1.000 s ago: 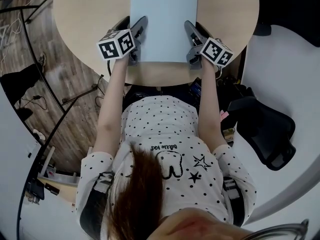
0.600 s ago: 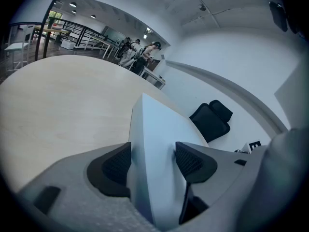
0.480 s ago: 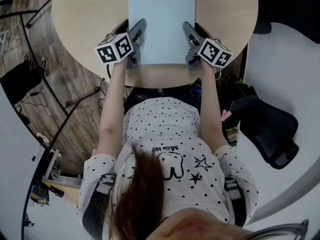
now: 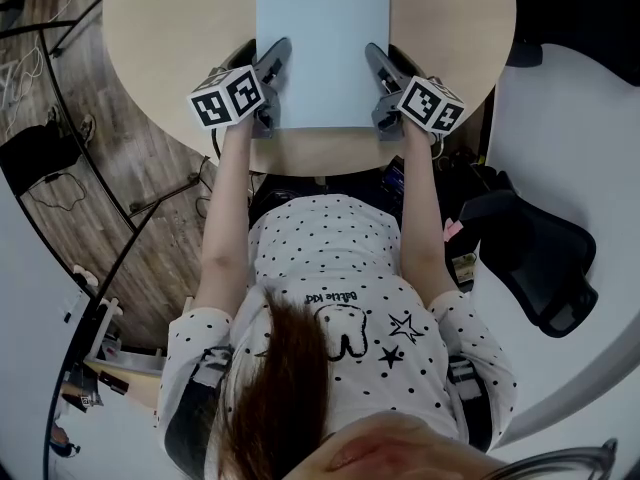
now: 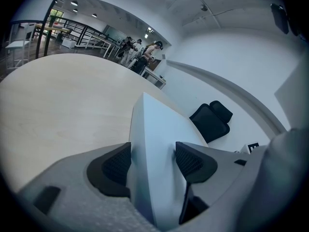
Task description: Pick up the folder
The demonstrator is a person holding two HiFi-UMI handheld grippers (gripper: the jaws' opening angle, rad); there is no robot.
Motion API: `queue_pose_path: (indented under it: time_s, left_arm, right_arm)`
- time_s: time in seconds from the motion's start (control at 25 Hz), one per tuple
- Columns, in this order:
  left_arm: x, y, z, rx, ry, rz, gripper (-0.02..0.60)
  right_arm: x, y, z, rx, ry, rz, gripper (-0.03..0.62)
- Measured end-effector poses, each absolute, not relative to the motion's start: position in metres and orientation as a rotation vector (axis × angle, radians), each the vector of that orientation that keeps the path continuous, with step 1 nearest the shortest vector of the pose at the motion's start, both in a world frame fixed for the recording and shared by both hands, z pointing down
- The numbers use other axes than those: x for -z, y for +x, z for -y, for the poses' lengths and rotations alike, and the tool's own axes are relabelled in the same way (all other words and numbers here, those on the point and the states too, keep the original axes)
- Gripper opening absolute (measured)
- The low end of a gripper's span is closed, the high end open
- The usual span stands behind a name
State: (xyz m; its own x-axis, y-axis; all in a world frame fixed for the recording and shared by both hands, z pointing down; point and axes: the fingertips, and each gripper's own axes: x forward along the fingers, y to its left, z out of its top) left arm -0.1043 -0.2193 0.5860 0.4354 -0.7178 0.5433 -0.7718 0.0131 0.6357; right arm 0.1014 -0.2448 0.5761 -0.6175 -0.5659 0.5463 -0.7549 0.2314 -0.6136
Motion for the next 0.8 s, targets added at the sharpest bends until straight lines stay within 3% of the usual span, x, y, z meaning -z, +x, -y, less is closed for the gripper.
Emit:
queue_pose_path:
  time_s: [0.8]
  left_arm:
    - [-0.5846,-0.1065,0.2182,-0.065,1.720,1.294,0.282]
  right_arm:
    - [-0.5743,0.0982,0.2443,-1.302,1.246,2.297,0.238]
